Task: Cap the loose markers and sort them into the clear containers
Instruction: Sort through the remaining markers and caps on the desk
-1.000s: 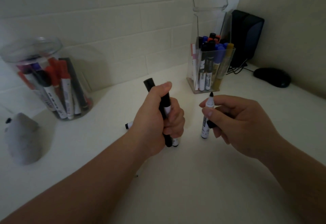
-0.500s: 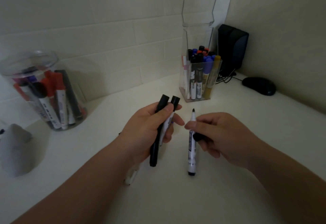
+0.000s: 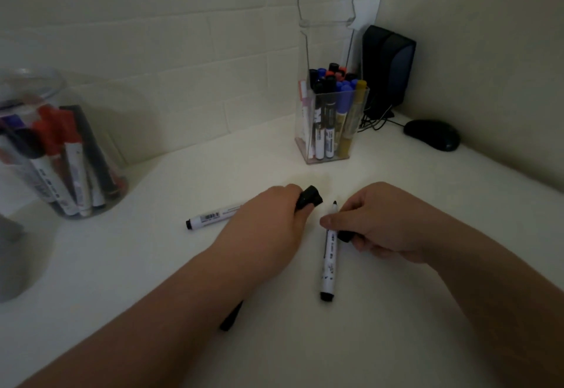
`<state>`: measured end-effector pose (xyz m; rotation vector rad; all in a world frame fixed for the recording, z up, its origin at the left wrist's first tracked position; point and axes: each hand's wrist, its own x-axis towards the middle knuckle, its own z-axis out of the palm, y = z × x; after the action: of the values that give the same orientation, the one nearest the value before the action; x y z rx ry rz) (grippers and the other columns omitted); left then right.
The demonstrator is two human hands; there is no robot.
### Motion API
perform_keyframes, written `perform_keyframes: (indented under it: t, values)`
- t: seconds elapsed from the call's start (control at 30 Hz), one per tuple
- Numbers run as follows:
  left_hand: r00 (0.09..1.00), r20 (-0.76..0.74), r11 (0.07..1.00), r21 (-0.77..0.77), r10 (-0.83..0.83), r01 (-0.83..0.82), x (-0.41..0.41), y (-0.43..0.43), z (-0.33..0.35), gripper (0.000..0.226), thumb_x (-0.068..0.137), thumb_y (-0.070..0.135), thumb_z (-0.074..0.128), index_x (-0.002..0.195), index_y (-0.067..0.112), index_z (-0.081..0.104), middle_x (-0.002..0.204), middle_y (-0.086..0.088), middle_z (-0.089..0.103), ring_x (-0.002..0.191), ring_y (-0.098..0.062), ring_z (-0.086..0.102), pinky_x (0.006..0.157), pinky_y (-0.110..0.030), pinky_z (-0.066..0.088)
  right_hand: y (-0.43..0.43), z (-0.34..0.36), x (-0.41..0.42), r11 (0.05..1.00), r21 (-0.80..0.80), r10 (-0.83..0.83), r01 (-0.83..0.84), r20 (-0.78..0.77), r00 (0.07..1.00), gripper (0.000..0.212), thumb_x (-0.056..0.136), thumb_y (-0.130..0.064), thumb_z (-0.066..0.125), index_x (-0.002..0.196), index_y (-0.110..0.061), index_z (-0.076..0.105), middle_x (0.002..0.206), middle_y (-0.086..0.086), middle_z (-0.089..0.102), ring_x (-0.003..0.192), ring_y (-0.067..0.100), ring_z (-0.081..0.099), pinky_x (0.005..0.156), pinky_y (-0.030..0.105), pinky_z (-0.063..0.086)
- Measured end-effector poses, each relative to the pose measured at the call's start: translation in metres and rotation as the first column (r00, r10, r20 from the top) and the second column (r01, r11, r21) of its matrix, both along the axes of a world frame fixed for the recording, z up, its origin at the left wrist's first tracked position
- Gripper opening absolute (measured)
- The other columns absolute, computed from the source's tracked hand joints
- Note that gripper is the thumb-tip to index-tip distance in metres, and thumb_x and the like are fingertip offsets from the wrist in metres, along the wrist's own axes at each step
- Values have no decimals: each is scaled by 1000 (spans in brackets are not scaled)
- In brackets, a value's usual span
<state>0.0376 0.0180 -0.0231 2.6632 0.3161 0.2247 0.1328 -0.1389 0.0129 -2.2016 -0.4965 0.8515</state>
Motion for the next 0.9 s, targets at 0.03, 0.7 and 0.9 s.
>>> perform_keyframes:
  t: [0.03, 0.7, 0.9]
  values:
    - [1000, -5, 999, 39, -6, 6, 3, -2, -2, 24, 105, 37, 40, 90, 19, 45, 80, 5, 44, 78, -18, 52, 68, -30, 39, 1, -1, -1, 1000, -25, 2, -1, 35, 999, 36, 82, -41, 78, 76, -6, 71, 52, 6, 61, 40, 16, 44, 40, 22, 36]
    - [987, -98, 980, 165, 125, -107, -20, 34, 27, 37, 102, 47, 39, 75, 23, 44, 77, 2, 50, 68, -13, 47, 57, -33, 29, -22, 3, 24, 989, 26, 144, -143, -77, 987, 28, 85, -27, 77, 92, -4, 62, 62, 12, 64, 41, 13, 45, 43, 25, 44]
    - [956, -265, 966, 250, 128, -60, -28, 49, 25, 27, 103, 45, 43, 84, 26, 48, 80, 6, 53, 73, -12, 52, 60, -33, 35, -19, 1, 22, 985, 8, 170, -170, -49, 984, 25, 85, -25, 77, 86, -6, 61, 60, 11, 65, 40, 13, 45, 42, 25, 44]
